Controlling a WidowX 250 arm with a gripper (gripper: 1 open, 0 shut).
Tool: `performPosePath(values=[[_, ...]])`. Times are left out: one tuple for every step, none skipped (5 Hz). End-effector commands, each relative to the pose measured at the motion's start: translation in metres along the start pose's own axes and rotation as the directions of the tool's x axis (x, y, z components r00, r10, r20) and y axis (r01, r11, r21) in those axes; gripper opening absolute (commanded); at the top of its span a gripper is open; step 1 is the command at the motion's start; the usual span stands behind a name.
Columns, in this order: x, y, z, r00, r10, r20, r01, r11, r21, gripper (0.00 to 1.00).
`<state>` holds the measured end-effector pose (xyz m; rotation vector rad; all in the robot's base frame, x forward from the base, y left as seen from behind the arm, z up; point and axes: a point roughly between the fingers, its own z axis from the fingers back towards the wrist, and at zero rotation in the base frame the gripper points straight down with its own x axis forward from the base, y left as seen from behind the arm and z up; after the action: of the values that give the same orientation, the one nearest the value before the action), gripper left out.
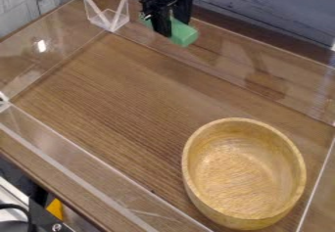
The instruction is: Put the green block in the brown bowl
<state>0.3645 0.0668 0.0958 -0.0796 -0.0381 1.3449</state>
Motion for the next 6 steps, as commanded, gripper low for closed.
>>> performPosePath(values=[[-0.001, -0.010, 0.033, 0.999, -0.015, 0.043, 0.019, 0.997, -0.080, 0.00], [-0.018, -0.003, 0.038, 0.997, -0.062, 0.042, 0.064, 0.995, -0.070, 0.00], [-0.036, 0.005, 0.044, 0.993, -0.111, 0.039, 0.114, 0.992, -0.060, 0.00], [-0.061, 0.019, 0.050, 0.980, -0.194, 0.036, 0.196, 0.980, -0.043, 0.00], [-0.088, 0.033, 0.056, 0.955, -0.294, 0.031, 0.294, 0.955, -0.022, 0.00], [-0.114, 0.045, 0.060, 0.919, -0.392, 0.028, 0.393, 0.920, -0.005, 0.00]])
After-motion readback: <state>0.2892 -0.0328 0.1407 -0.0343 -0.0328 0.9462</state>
